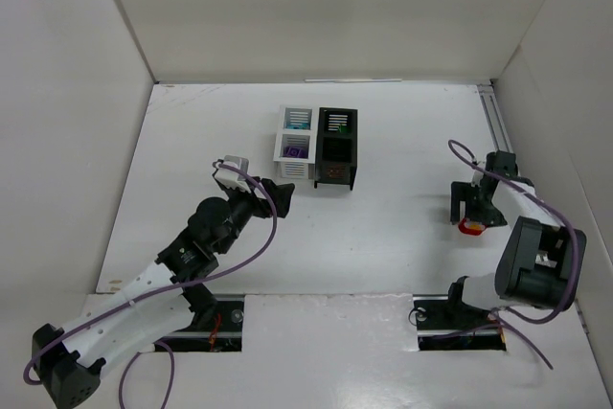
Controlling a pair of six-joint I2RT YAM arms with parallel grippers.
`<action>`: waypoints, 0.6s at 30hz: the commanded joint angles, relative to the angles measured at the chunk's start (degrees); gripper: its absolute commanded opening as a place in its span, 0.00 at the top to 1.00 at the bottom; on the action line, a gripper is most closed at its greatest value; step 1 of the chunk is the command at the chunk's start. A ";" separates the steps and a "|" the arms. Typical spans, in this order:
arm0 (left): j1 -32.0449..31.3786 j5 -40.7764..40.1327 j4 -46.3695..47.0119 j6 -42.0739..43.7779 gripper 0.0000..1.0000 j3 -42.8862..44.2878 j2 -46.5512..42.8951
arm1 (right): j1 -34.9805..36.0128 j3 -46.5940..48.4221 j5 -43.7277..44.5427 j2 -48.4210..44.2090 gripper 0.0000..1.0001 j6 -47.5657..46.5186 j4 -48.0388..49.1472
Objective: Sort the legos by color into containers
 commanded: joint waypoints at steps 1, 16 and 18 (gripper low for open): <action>-0.09 0.09 3.28 0.68 0.00 -0.35 -0.59 | -0.41 -0.66 -2.57 1.55 0.08 3.10 4.32; -0.09 0.09 2.75 0.15 0.00 -0.88 -0.59 | -0.41 -1.01 -4.85 0.23 0.54 2.58 6.61; -0.09 0.09 2.23 -0.37 0.00 -0.36 -0.59 | -0.41 -1.01 -9.13 0.23 0.55 0.47 8.18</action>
